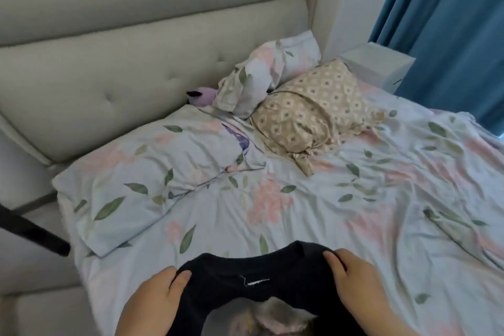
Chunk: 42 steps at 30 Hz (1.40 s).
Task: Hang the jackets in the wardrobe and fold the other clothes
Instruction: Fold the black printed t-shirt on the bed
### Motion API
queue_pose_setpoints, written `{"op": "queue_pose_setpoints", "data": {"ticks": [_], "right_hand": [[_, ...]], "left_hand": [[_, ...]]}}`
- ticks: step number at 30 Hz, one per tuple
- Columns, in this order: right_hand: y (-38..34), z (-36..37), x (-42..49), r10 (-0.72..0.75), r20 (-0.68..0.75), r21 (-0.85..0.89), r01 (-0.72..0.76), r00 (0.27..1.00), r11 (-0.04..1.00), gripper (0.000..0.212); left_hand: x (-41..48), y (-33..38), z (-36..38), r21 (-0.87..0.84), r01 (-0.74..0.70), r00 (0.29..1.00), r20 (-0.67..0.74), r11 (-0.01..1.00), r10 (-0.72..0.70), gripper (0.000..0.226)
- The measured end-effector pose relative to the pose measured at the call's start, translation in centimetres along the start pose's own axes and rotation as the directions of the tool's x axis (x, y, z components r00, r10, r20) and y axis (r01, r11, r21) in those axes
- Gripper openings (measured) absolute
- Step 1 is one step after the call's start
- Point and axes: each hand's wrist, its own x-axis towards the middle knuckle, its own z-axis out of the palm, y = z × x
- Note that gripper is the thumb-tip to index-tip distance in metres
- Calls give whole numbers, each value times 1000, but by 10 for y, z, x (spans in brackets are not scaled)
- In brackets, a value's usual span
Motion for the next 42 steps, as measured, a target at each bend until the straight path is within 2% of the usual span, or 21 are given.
{"op": "queue_pose_setpoints", "data": {"ticks": [5,8,12,15,17,21,23,27,30,37,42], "right_hand": [[42,87,76,-93,-98,-135,79,991,988,39],[51,118,116,-177,-144,-265,135,974,955,40],[59,152,166,-268,-185,-352,191,946,916,31],[54,159,215,-328,-243,-365,227,913,903,27],[46,152,254,-387,-281,-412,253,878,875,28],[16,127,351,-501,-348,-507,291,792,811,28],[1,127,396,-541,-332,-542,313,773,780,28],[7,152,444,-512,-281,-554,298,812,777,29],[14,154,450,-508,-246,-548,314,826,776,33],[1,146,447,-477,-161,-529,332,864,781,37],[1,145,450,-483,-143,-512,353,864,783,41]], "left_hand": [[90,-30,64,188,-63,987,-134,980,89,43],[139,-37,93,258,-133,942,-267,957,203,42],[206,-36,124,306,-217,884,-341,927,319,37],[246,-21,126,319,-310,792,-434,896,429,32],[283,-3,112,415,-335,715,-473,846,515,34],[376,48,76,624,-339,591,-441,704,676,40],[416,69,69,667,-349,562,-414,658,717,38],[472,73,85,653,-374,591,-380,659,712,34],[481,66,91,611,-388,630,-370,690,682,38],[475,73,88,579,-414,734,-244,703,633,36],[477,70,89,595,-394,728,-263,700,634,30]]}}
